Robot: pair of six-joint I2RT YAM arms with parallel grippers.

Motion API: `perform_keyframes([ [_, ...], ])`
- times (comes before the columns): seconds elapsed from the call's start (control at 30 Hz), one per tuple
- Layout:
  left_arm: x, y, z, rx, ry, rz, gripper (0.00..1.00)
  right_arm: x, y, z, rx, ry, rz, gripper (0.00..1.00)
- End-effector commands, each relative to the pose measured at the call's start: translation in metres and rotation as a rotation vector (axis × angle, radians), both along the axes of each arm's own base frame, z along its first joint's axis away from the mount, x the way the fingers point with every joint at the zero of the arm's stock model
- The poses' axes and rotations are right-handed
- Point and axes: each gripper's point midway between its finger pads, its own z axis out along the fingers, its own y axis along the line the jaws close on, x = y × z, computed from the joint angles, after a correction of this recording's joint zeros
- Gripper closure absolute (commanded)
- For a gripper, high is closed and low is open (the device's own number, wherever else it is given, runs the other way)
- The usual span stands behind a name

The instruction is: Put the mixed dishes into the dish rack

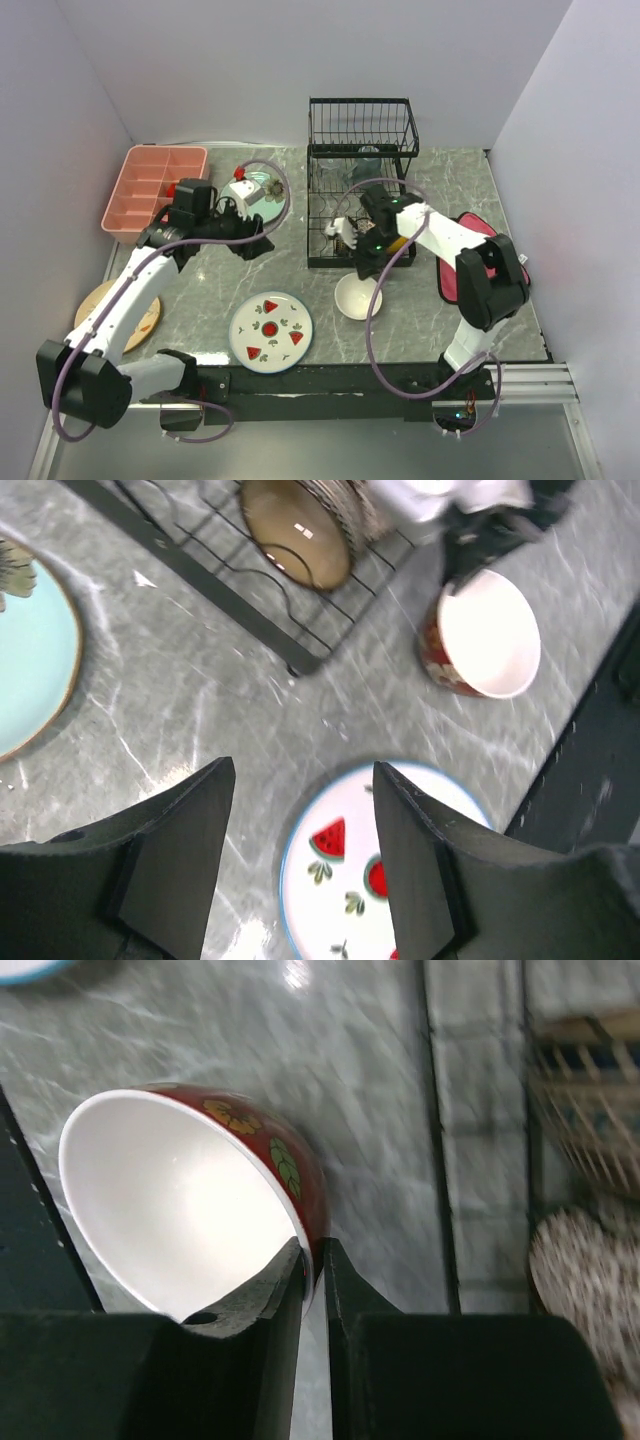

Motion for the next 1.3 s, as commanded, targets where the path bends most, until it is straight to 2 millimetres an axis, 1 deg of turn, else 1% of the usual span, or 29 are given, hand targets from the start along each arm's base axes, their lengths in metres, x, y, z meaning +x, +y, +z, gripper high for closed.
perform_keyframes([
  [0.0, -0.027, 0.001, 0.0, 0.03, -0.035, -0.132, 0.37, -0.008, 0.034, 0.008, 0.044, 0.026, 0.055, 0.82],
  [0.1, -0.038, 0.002, 0.001, 0.044, -0.054, -0.184, 0.37, -0.015, 0.047, 0.002, 0.033, 0.028, 0.094, 0.72],
  [0.2, -0.05, 0.004, -0.002, 0.068, -0.09, -0.26, 0.37, -0.022, 0.05, 0.005, 0.047, 0.033, 0.131, 0.51],
  [0.23, -0.055, 0.004, -0.002, 0.07, -0.105, -0.29, 0.37, -0.025, 0.052, 0.013, 0.071, 0.025, 0.141, 0.4],
  [0.27, -0.058, 0.003, -0.002, 0.085, -0.158, -0.346, 0.36, -0.026, 0.05, 0.017, 0.075, 0.019, 0.153, 0.36],
  [0.37, -0.073, -0.007, -0.011, 0.118, -0.167, -0.481, 0.36, -0.026, 0.039, 0.033, 0.063, -0.03, 0.148, 0.28],
  [0.4, -0.076, -0.012, -0.007, 0.121, -0.179, -0.519, 0.37, -0.025, 0.033, 0.04, 0.061, -0.038, 0.14, 0.19],
  [0.43, -0.08, -0.016, -0.013, 0.137, -0.157, -0.553, 0.36, -0.022, 0.028, 0.056, 0.074, -0.074, 0.13, 0.17],
  [0.5, -0.095, -0.035, -0.017, 0.172, -0.212, -0.678, 0.36, -0.019, 0.007, 0.075, 0.091, -0.074, 0.057, 0.16],
  [0.53, -0.101, -0.051, -0.018, 0.184, -0.264, -0.733, 0.36, -0.019, -0.002, 0.09, 0.115, -0.107, 0.027, 0.15],
  [0.57, -0.107, -0.057, -0.027, 0.197, -0.268, -0.761, 0.36, -0.019, -0.01, 0.098, 0.132, -0.103, -0.025, 0.15],
  [0.6, -0.112, -0.064, -0.033, 0.209, -0.28, -0.782, 0.36, -0.009, -0.027, 0.105, 0.14, -0.12, -0.11, 0.15],
  [0.63, -0.124, -0.079, -0.038, 0.208, -0.297, -0.83, 0.36, -0.006, -0.039, 0.115, 0.152, -0.155, -0.17, 0.15],
  [0.67, -0.123, -0.088, -0.045, 0.212, -0.339, -0.834, 0.36, 0.005, -0.049, 0.118, 0.145, -0.19, -0.266, 0.15],
  [0.7, -0.127, -0.097, -0.046, 0.202, -0.369, -0.859, 0.37, 0.012, -0.067, 0.113, 0.128, -0.201, -0.364, 0.14],
  [0.73, -0.14, -0.11, -0.05, 0.193, -0.393, -0.91, 0.37, 0.015, -0.078, 0.119, 0.122, -0.257, -0.427, 0.15],
  [0.77, -0.138, -0.12, -0.051, 0.183, -0.439, -0.917, 0.37, 0.025, -0.085, 0.122, 0.128, -0.299, -0.507, 0.14],
  [0.8, -0.14, -0.126, -0.051, 0.173, -0.447, -0.928, 0.37, 0.024, -0.098, 0.111, 0.084, -0.31, -0.565, 0.14],
  [0.83, -0.139, -0.132, -0.061, 0.178, -0.424, -0.942, 0.38, 0.023, -0.108, 0.116, 0.084, -0.352, -0.611, 0.14],
  [0.87, -0.135, -0.14, -0.058, 0.177, -0.439, -0.943, 0.38, 0.027, -0.113, 0.117, 0.09, -0.378, -0.656, 0.14],
  [0.9, -0.132, -0.145, -0.061, 0.185, -0.434, -0.951, 0.39, 0.021, -0.12, 0.107, 0.071, -0.37, -0.681, 0.14],
  [0.93, -0.134, -0.152, -0.073, 0.2, -0.408, -0.986, 0.4, 0.018, -0.126, 0.11, 0.078, -0.393, -0.708, 0.14],
  [0.97, -0.134, -0.161, -0.068, 0.191, -0.423, -1.009, 0.41, 0.016, -0.129, 0.108, 0.079, -0.391, -0.728, 0.14],
  [1.0, -0.134, -0.168, -0.077, 0.198, -0.414, -1.027, 0.41, 0.011, -0.132, 0.1, 0.07, -0.377, -0.742, 0.14],
  [1.07, -0.144, -0.184, -0.075, 0.187, -0.433, -1.07, 0.41, 0.006, -0.141, 0.1, 0.062, -0.392, -0.775, 0.14],
  [1.13, -0.152, -0.196, -0.086, 0.189, -0.391, -1.099, 0.41, -0.001, -0.146, 0.096, 0.047, -0.399, -0.785, 0.14],
  [1.17, -0.151, -0.203, -0.083, 0.192, -0.386, -1.102, 0.42, -0.003, -0.148, 0.095, 0.044, -0.399, -0.79, 0.14],
  [1.23, -0.158, -0.205, -0.103, 0.24, -0.295, -1.127, 0.44, -0.008, -0.151, 0.094, 0.036, -0.407, -0.791, 0.14],
  [1.27, -0.158, -0.211, -0.1, 0.244, -0.29, -1.13, 0.44, -0.009, -0.152, 0.095, 0.033, -0.411, -0.794, 0.14],
])
